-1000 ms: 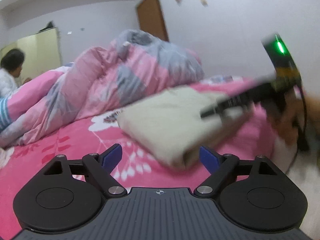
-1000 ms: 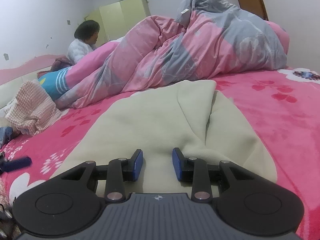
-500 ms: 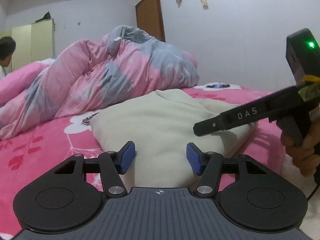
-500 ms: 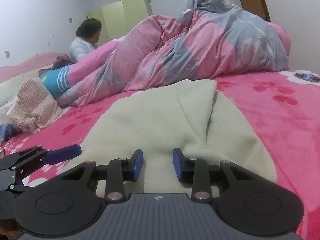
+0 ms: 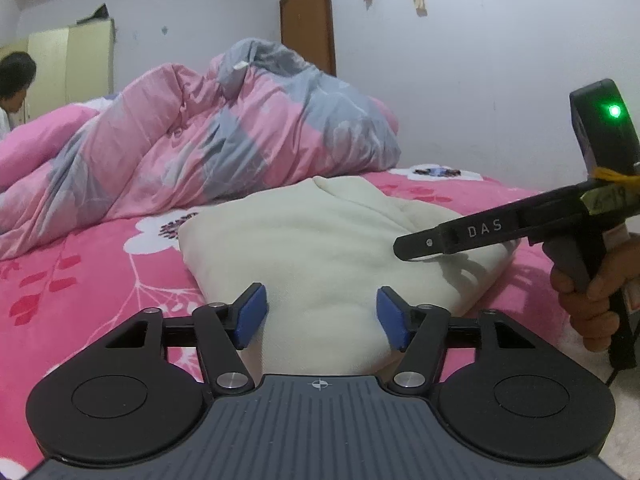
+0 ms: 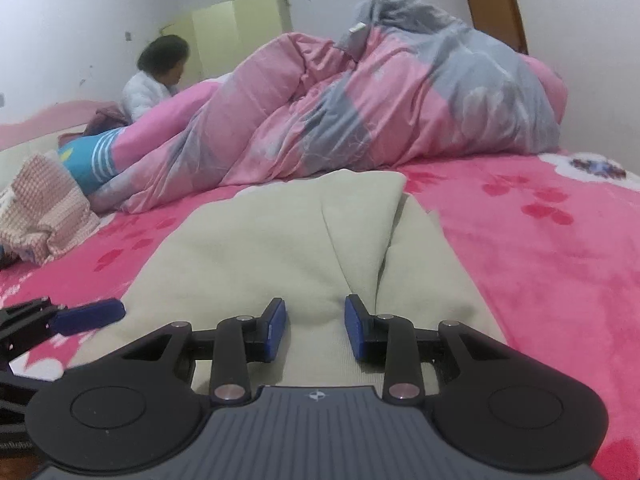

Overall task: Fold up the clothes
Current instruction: 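Grasp the folded hoodie with both grippers and lift it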

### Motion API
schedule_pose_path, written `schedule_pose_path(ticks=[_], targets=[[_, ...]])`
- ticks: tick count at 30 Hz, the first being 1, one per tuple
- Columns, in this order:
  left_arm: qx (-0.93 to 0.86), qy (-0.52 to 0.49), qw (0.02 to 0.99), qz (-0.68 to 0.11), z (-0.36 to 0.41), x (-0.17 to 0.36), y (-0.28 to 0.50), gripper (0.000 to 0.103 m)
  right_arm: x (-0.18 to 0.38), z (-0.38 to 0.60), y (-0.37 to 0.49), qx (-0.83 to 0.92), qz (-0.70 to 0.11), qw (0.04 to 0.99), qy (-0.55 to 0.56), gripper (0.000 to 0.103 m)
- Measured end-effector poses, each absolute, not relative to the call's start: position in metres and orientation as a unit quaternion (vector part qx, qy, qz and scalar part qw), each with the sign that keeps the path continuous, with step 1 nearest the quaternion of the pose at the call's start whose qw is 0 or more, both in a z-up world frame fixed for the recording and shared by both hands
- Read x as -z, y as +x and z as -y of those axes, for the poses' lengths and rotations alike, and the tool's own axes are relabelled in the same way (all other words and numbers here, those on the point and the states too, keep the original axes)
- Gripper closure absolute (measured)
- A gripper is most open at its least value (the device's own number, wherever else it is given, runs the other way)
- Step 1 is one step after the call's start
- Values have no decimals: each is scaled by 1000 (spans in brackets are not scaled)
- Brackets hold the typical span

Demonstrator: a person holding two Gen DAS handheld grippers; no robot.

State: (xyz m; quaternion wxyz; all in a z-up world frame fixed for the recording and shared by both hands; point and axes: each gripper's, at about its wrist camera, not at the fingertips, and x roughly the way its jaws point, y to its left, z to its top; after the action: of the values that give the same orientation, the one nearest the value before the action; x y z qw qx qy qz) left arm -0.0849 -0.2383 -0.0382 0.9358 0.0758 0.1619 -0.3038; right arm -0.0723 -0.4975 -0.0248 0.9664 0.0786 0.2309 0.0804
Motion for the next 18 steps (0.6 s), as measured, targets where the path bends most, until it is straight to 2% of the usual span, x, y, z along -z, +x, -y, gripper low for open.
schedule_pose_path(ticks=[1, 3, 8, 14, 18], targets=[[304, 66, 935, -168, 236, 32, -83, 26, 24, 496, -72, -78, -232, 967, 76, 69], [305, 42, 936, -172, 229, 20, -79, 23, 24, 496, -71, -78, -234, 966, 74, 69], [264, 48, 945, -188, 239, -2, -50, 5, 23, 500, -69, -84, -240, 964, 79, 69], [199, 79, 931, -295, 266, 10, -8, 4, 2, 494, -64, -82, -264, 959, 62, 68], [195, 51, 924, -325, 261, 16, -3, 1, -23, 492, -49, -88, -240, 966, 43, 68]])
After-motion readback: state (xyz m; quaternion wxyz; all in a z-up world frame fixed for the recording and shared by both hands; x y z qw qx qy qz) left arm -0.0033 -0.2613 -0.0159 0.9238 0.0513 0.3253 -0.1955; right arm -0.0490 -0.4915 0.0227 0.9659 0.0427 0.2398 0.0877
